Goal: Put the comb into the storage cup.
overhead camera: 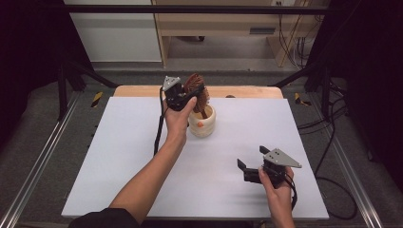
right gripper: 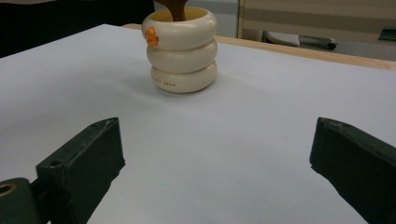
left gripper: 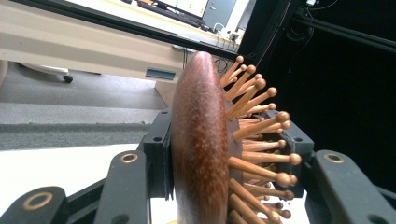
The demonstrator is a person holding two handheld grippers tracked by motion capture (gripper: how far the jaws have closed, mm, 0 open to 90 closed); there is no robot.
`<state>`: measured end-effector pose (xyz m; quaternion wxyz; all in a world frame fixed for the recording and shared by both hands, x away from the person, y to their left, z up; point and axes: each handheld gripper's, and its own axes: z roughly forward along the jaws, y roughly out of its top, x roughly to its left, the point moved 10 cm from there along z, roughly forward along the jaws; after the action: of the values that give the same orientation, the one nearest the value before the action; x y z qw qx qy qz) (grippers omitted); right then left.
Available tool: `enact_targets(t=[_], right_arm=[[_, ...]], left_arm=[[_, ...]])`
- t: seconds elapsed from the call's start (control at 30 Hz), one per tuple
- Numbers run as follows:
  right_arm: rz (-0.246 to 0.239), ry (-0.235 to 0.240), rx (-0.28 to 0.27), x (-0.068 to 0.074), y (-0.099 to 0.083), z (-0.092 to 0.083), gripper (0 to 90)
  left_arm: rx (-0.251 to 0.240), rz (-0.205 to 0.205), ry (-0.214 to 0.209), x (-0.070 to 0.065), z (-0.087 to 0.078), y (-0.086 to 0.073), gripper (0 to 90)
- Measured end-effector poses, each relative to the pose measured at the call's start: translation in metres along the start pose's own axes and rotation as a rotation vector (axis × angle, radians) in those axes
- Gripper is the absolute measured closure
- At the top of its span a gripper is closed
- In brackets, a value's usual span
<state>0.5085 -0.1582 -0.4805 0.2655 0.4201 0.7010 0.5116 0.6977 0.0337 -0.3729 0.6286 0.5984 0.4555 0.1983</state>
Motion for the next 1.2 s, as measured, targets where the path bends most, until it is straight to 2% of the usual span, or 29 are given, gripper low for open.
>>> enact_targets(t=[1.2], right_arm=[[-0.003,0.004,0.007,0.0012,-0.0014,0.0010,3.2]], left_arm=[[0.003,-0.017,0.000,0.0039,0.0005,-0.0084,50.0]])
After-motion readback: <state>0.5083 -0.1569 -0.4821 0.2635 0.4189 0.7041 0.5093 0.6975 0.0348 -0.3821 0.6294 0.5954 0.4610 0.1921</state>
